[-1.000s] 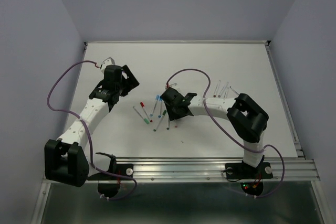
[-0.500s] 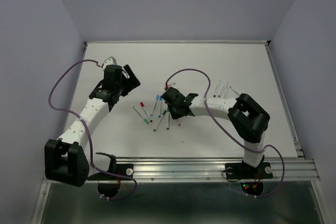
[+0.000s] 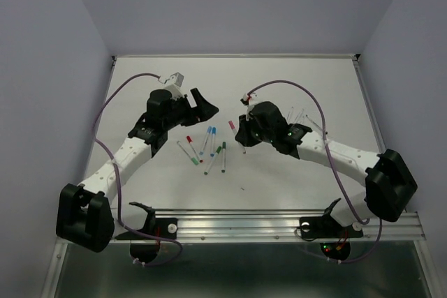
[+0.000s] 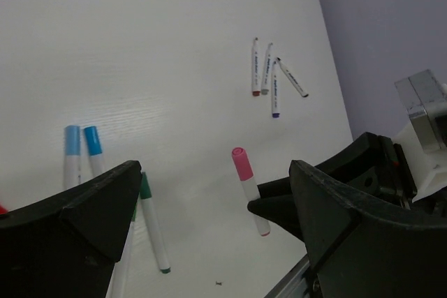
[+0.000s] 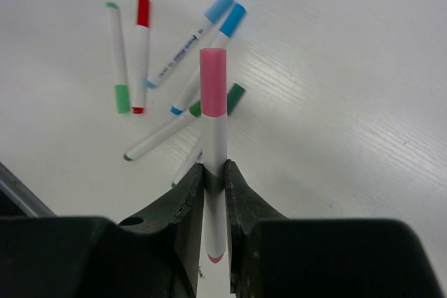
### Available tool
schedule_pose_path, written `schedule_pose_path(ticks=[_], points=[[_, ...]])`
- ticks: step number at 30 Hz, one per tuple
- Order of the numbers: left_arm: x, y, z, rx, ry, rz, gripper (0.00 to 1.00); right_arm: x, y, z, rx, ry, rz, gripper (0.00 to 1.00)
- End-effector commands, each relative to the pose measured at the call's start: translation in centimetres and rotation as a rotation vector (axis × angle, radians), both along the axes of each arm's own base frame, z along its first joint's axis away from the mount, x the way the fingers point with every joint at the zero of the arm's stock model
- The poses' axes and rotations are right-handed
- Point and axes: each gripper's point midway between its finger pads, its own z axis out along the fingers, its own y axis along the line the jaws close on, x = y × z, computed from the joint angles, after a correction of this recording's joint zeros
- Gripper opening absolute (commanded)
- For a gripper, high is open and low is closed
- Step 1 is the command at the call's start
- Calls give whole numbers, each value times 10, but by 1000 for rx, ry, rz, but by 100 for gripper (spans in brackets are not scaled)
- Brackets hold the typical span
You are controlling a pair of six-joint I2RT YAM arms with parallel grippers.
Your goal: Open the pen caps
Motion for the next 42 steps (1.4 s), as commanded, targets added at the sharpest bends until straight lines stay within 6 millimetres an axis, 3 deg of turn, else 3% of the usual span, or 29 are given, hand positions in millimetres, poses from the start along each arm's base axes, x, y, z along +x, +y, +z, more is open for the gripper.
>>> schedule_pose_path(ticks=[1, 4, 9, 18, 26, 28, 31, 40, 41, 42], points=[[-10, -45, 41, -114, -139, -168, 99, -4, 19, 40, 168, -85, 113, 1], [-12, -58, 43, -161, -128, -198, 97, -9, 23, 55, 219, -108, 142, 1], [-17, -73, 49, -208, -127, -231, 85, -5, 25, 83, 295, -172, 145, 1], [-16, -80, 49, -223, -117, -239, 70, -7, 31, 103, 375, -232, 169, 1], [-17, -84, 50, -235, -114, -242, 33, 3, 33, 100, 351, -243, 152, 1], [-17, -83, 50, -237, -112, -240, 12, 5, 35, 98, 343, -246, 157, 1], [-16, -83, 50, -241, -106, -234, 0, 8, 37, 95, 329, -249, 160, 1], [-14, -82, 49, -256, -89, -197, 0, 22, 40, 98, 290, -296, 151, 1], [-14, -82, 50, -258, -92, -193, 0, 23, 41, 99, 287, -305, 162, 2], [-14, -81, 52, -267, -89, -180, 0, 24, 42, 98, 282, -306, 162, 10]])
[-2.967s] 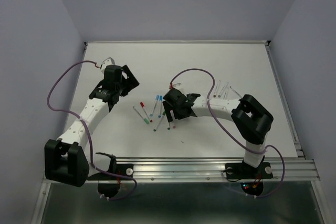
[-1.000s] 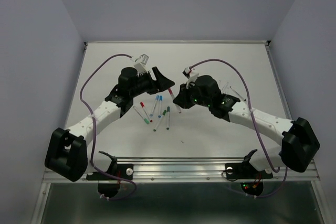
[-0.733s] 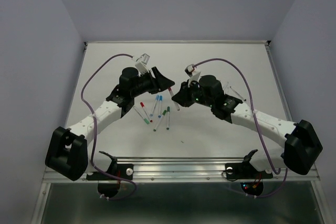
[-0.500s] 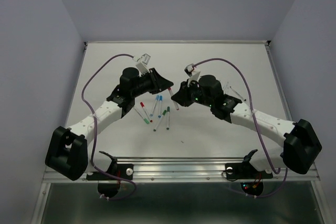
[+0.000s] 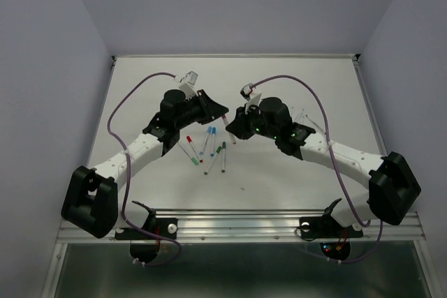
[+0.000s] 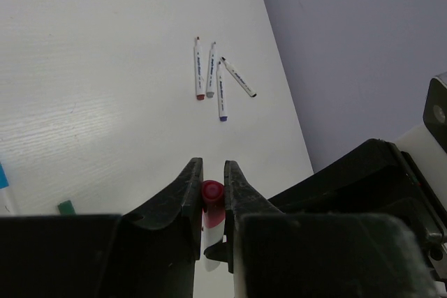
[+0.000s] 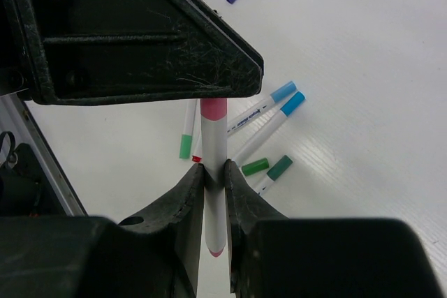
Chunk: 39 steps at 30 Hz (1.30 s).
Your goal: Open the pen caps
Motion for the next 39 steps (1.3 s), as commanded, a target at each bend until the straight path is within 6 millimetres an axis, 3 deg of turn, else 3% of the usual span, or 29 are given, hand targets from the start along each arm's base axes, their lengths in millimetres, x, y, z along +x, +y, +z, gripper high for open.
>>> schedule_pose_path(ticks=[1, 4, 8, 12, 16, 18, 19, 20, 22, 23, 24, 28, 32, 34, 37, 38, 39], points=[[-5, -8, 34, -88, -58, -14, 0, 20, 8, 32, 29, -114, -13, 14], [-4, -9, 40, -104, -62, -8, 0, 26, 10, 27, 7, -122, -14, 29], [-6, -10, 43, -108, -65, -11, 0, 29, 14, 21, -11, -120, 0, 30], [0, -7, 45, -101, -77, 21, 0, 24, 18, 20, -13, -114, 37, 1], [22, 2, 50, -53, -100, 113, 0, 9, 17, 9, -22, -73, 95, 1], [45, 17, 57, -19, -112, 181, 0, -8, 14, -10, -28, -10, 139, 1], [54, 24, 63, -18, -126, 208, 0, -20, 9, -29, -50, 41, 160, 1], [64, 33, 78, -30, -154, 238, 0, -26, 4, -39, -55, 76, 151, 1], [92, 66, 82, -9, -160, 336, 0, -44, -2, -49, -70, 110, 154, 1], [101, 78, 98, -16, -184, 366, 0, -53, -13, -68, -94, 145, 141, 1], [113, 98, 101, -2, -196, 413, 0, -63, -17, -63, -69, 148, 157, 1], [129, 134, 114, 26, -214, 526, 0, -92, -31, -77, -30, 223, 159, 1], [135, 166, 97, 45, -168, 593, 0, -87, -44, -67, -35, 186, 85, 1], [132, 170, 86, 56, -147, 603, 0, -75, -50, -62, -42, 159, 26, 1], [130, 177, 49, 119, -63, 627, 0, -44, -73, -70, -85, 171, -142, 1], [125, 182, 26, 169, 16, 642, 0, -30, -80, -67, -80, 174, -209, 1], [124, 191, 11, 219, 52, 679, 0, -13, -101, -79, -113, 209, -295, 1]])
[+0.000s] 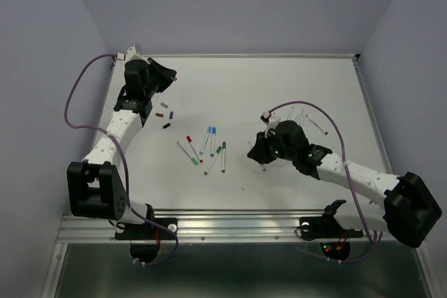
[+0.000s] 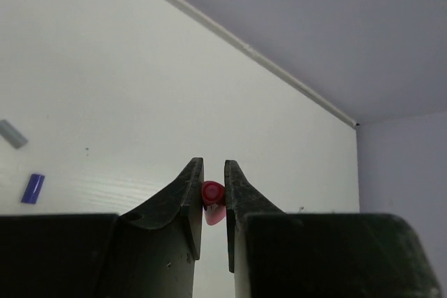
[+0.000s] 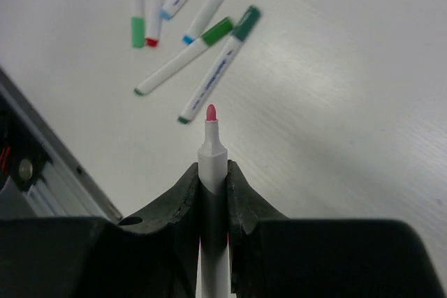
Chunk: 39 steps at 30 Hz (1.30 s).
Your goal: Open the pen caps
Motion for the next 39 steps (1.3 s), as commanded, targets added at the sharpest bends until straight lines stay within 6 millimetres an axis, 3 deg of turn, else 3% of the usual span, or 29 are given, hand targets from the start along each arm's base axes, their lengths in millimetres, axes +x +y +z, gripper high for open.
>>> schedule_pose_path(ticks=[1, 3, 4, 7, 9, 13, 19, 23, 29, 35, 39], points=[[-14, 23, -70, 126, 226, 97, 0, 61, -47, 3, -54, 7, -295, 1], [-25, 44, -110, 206, 371, 185, 0, 81, -78, -9, -124, 36, -445, 1], [-28, 49, -120, 223, 403, 204, 0, 90, -84, -6, -149, 27, -495, 1], [-34, 58, -145, 272, 469, 230, 0, 106, -122, -21, -272, 38, -639, 1], [-35, 60, -165, 297, 520, 232, 7, 112, -138, -30, -295, 61, -689, 2], [-30, 61, -178, 319, 561, 240, 15, 118, -162, -41, -329, 94, -770, 5], [-25, 58, -210, 344, 639, 210, 17, 127, -205, -58, -417, 132, -897, 6], [-23, 54, -218, 344, 650, 198, 18, 126, -225, -63, -450, 154, -953, 8], [-24, 49, -223, 345, 655, 176, 37, 124, -253, -64, -480, 157, -1031, 12], [-22, 42, -216, 339, 636, 152, 53, 126, -261, -77, -501, 198, -1036, 15], [-19, 31, -200, 341, 592, 117, 63, 133, -259, -79, -509, 203, -1027, 19]])
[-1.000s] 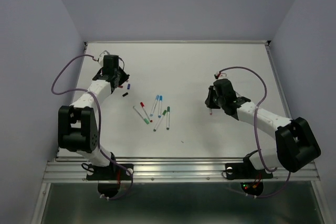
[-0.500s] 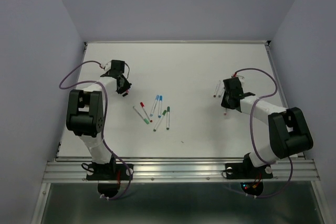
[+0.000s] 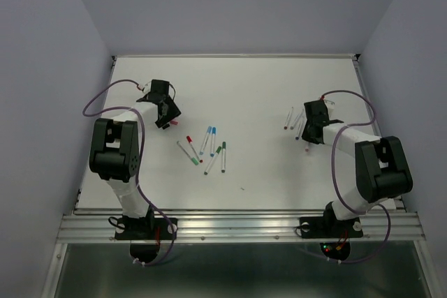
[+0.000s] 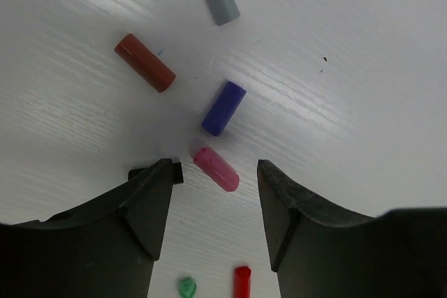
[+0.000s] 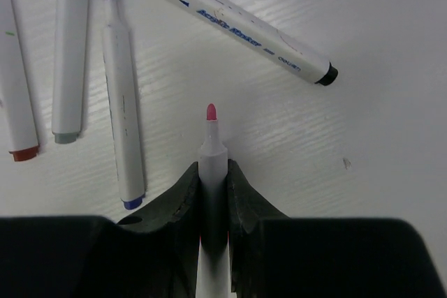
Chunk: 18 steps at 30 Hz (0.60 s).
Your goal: Open the pen caps
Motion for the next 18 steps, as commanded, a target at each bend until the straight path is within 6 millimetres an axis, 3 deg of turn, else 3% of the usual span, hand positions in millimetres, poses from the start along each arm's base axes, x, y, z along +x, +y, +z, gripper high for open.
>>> schedule_pose_path(ticks=[1, 4, 7, 13, 15, 16, 17, 18], points=[[20, -13, 49, -10, -126, -49, 64, 19, 0, 11, -13, -36, -5, 20], [20, -19, 66, -9, -162, -66, 72, 23, 2, 12, -6, -39, -3, 28], [16, -21, 96, -11, -226, -75, 75, 22, 3, 14, 3, -43, -5, 40], [-1, -22, 136, -23, -321, -79, 80, 15, 10, 29, 47, -64, 16, 47], [-8, -20, 139, -25, -332, -79, 86, 14, 15, 44, 76, -96, 42, 50], [-12, -20, 147, -29, -353, -81, 90, 10, 24, 47, 117, -97, 79, 57], [-15, -20, 149, -32, -356, -81, 94, 9, 29, 63, 142, -140, 111, 62], [-20, -19, 146, -33, -353, -82, 99, 5, 37, 68, 180, -149, 148, 84]])
